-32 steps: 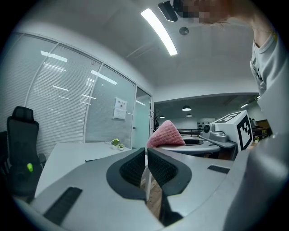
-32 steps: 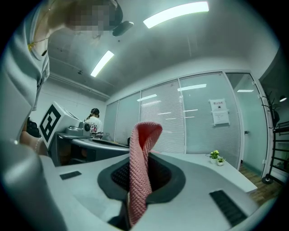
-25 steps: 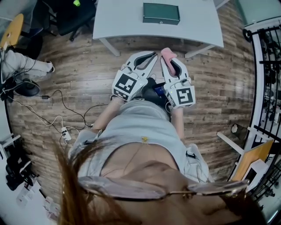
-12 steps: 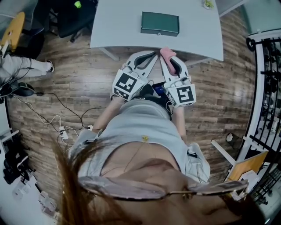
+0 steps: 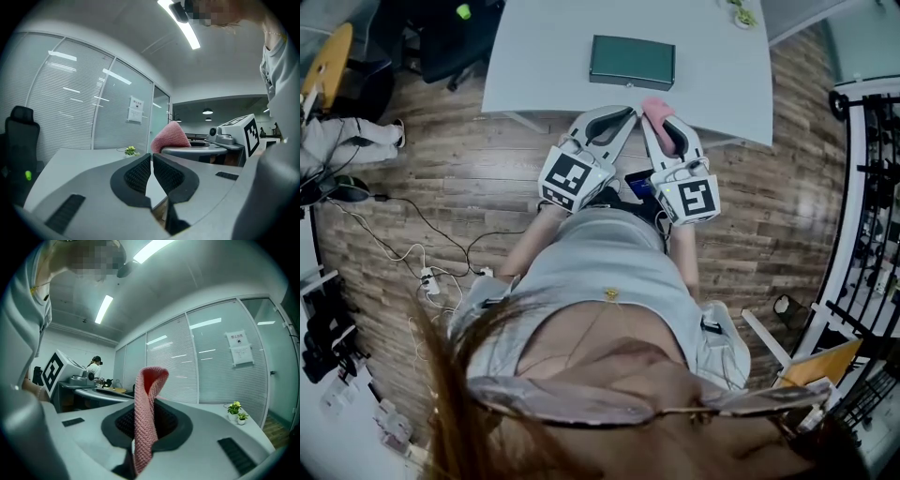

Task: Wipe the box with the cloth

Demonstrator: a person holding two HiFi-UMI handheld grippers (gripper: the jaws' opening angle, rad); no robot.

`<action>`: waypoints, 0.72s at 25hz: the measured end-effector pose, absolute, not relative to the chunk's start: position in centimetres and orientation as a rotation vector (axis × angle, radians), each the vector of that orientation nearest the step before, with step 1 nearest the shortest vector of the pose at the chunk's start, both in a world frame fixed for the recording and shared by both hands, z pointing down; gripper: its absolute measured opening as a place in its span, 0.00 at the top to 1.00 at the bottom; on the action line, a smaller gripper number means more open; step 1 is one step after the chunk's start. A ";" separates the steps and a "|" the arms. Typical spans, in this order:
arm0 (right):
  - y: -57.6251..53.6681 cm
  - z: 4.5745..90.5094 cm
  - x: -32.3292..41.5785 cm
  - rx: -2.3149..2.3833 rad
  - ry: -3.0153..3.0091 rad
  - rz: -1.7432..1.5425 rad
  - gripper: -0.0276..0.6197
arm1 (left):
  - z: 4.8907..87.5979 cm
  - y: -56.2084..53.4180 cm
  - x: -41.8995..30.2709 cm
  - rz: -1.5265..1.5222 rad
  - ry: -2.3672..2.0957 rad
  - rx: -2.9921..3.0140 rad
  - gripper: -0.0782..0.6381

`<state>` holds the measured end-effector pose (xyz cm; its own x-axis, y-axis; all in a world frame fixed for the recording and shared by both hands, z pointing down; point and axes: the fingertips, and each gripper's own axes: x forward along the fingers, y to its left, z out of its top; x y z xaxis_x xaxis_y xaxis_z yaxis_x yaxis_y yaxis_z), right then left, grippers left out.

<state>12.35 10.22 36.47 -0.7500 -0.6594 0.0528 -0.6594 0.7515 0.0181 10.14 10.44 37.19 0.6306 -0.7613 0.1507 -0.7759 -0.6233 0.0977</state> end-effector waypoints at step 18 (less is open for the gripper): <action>5.3 38.3 12.6 1.145 -2.881 0.103 0.90 | 38.3 5.2 10.2 0.161 -1.262 2.688 0.84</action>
